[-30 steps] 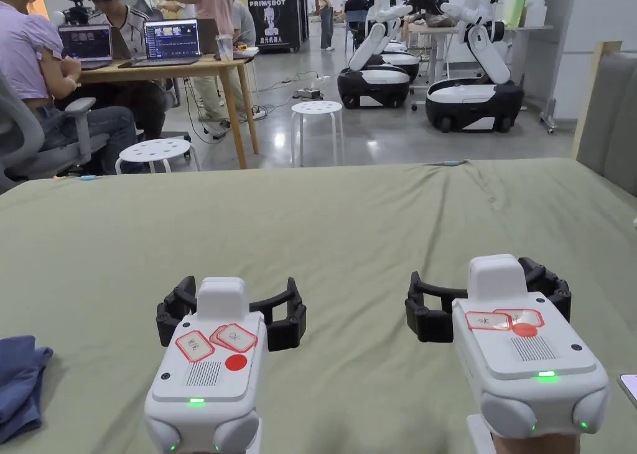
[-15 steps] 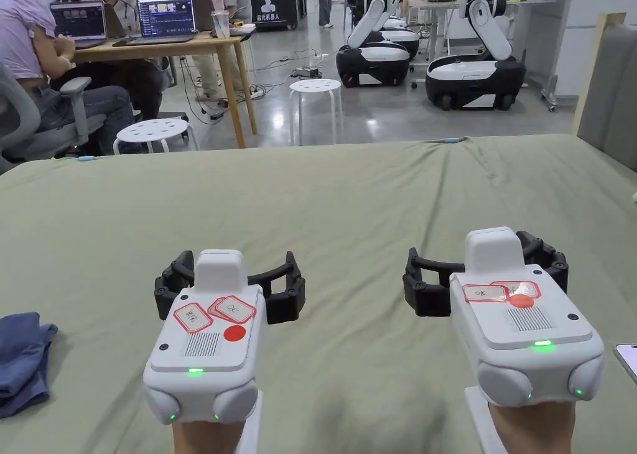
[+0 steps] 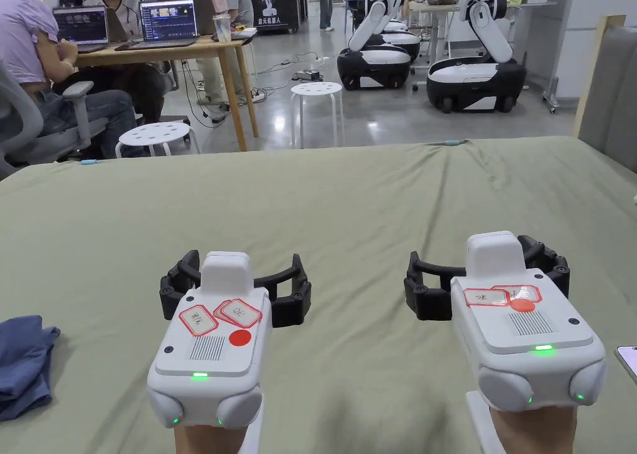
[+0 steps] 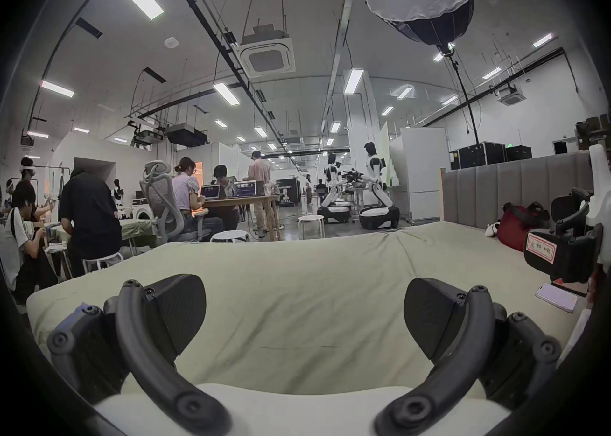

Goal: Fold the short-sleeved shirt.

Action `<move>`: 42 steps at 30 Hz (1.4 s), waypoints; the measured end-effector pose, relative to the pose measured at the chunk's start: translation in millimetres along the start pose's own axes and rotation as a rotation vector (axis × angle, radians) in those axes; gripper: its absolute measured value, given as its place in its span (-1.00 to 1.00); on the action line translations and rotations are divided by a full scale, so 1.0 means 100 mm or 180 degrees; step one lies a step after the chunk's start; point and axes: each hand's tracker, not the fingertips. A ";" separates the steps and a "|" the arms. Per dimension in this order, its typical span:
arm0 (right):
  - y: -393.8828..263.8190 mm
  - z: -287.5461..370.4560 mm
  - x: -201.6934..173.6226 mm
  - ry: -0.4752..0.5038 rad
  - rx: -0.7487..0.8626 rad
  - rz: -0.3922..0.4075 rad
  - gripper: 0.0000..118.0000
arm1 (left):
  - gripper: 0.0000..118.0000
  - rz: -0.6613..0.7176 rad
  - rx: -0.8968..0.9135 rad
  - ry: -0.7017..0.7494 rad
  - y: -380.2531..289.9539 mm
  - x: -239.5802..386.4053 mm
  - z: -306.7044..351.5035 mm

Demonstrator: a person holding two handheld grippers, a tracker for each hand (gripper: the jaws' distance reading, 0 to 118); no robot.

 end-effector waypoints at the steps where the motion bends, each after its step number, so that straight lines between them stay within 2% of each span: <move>1: 0.00 0.01 0.00 -0.0004 0.0005 -0.0001 1.00 | 1.00 -0.0010 0.0007 0.0002 0.00 0.00 0.00; 18: 0.02 0.09 0.05 0.0033 0.0028 -0.0036 1.00 | 1.00 -0.0018 0.0066 0.0003 0.02 0.00 0.08; 20: 0.03 0.10 0.06 0.0083 0.0038 -0.0124 1.00 | 1.00 -0.0023 0.0067 0.0017 0.02 -0.01 0.07; 23: 0.06 0.08 0.07 0.0183 -0.0023 -0.0429 1.00 | 1.00 0.0005 0.0088 -0.0009 0.04 -0.02 0.10; 27: 0.18 0.12 0.05 0.0019 -0.0250 -0.0667 1.00 | 1.00 0.0051 0.0091 -0.0033 0.05 -0.04 0.11; 32: 0.36 0.19 0.01 -0.0199 -0.0139 -0.0592 1.00 | 1.00 0.0060 0.0037 -0.0033 0.06 -0.05 0.12; 35: 0.40 0.19 0.01 -0.0184 -0.0261 -0.0676 1.00 | 1.00 0.0086 0.0024 -0.0017 0.06 -0.06 0.12; 42: 0.34 0.21 0.01 -0.0113 -0.0195 -0.0588 1.00 | 1.00 0.0124 0.0044 -0.0053 0.10 -0.05 0.14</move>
